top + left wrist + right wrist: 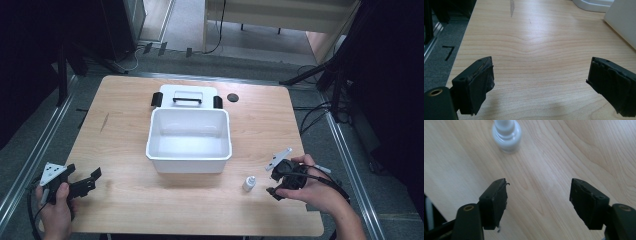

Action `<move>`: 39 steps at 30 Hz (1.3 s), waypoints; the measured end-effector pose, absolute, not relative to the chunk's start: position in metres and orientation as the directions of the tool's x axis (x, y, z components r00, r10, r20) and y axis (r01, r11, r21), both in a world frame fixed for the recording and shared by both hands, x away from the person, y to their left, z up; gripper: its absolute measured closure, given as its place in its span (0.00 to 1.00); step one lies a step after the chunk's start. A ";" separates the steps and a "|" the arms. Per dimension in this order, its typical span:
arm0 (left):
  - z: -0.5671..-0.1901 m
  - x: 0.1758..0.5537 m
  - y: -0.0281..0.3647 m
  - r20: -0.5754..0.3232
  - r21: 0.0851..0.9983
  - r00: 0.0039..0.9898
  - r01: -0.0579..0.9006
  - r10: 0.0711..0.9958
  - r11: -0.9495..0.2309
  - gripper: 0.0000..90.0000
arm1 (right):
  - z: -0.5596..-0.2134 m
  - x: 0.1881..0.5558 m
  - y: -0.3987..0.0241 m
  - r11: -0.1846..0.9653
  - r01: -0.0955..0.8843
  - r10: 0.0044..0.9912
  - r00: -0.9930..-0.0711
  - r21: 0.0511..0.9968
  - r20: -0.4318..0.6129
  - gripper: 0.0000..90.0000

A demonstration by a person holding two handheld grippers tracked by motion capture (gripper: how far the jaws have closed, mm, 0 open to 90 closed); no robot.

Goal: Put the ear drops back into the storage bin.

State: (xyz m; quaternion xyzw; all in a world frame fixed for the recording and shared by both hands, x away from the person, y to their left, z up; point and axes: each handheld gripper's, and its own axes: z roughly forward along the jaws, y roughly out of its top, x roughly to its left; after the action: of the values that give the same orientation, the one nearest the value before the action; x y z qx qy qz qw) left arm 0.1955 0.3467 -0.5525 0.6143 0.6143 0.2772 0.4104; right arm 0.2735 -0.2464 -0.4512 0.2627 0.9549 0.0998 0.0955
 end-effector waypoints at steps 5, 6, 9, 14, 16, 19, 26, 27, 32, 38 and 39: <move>-0.553 0.195 0.347 -0.163 0.845 0.094 0.527 0.982 0.090 0.08 | -0.442 0.275 -0.232 0.849 0.471 0.505 -0.856 0.240 -0.108 0.44; -0.553 0.196 0.347 -0.164 0.845 0.093 0.527 0.982 0.091 0.08 | -0.441 0.275 -0.229 0.849 0.474 0.506 -0.857 0.235 -0.097 0.47; -0.553 0.196 0.347 -0.163 0.844 0.094 0.528 0.982 0.090 0.08 | -0.440 0.277 -0.220 0.856 0.464 0.492 -0.867 0.227 -0.083 0.50; -0.553 0.196 0.347 -0.164 0.844 0.095 0.528 0.982 0.090 0.08 | -0.438 0.281 -0.207 0.869 0.449 0.471 -0.880 0.208 -0.070 0.59; -0.553 0.196 0.347 -0.164 0.844 0.096 0.528 0.982 0.089 0.08 | -0.437 0.283 -0.203 0.875 0.443 0.461 -0.885 0.195 -0.057 0.60; -0.553 0.196 0.347 -0.163 0.844 0.097 0.528 0.982 0.089 0.08 | -0.436 0.286 -0.198 0.881 0.439 0.452 -0.891 0.173 -0.040 0.64; -0.552 0.196 0.347 -0.163 0.844 0.098 0.529 0.982 0.088 0.08 | -0.435 0.289 -0.187 0.895 0.413 0.425 -0.904 0.165 -0.041 0.67; -0.552 0.196 0.347 -0.163 0.844 0.098 0.529 0.982 0.088 0.08 | -0.436 0.289 -0.184 0.901 0.405 0.415 -0.909 0.155 -0.035 0.68; -0.552 0.195 0.347 -0.163 0.844 0.100 0.529 0.982 0.087 0.08 | -0.443 0.290 -0.177 0.914 0.387 0.395 -0.917 0.123 -0.048 0.70; -0.552 0.195 0.347 -0.163 0.844 0.100 0.529 0.982 0.086 0.08 | -0.446 0.292 -0.173 0.919 0.378 0.385 -0.922 0.111 -0.052 0.72; -0.552 0.196 0.347 -0.163 0.845 0.100 0.528 0.982 0.086 0.08 | -0.447 0.292 -0.172 0.920 0.377 0.384 -0.922 0.107 -0.056 0.73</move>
State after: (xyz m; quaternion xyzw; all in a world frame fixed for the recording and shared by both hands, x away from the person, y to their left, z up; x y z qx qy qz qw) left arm 0.1955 0.3467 -0.5524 0.6173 0.6115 0.2754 0.4113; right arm 0.2918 -0.1725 -0.4471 0.1942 0.9791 0.0471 0.0382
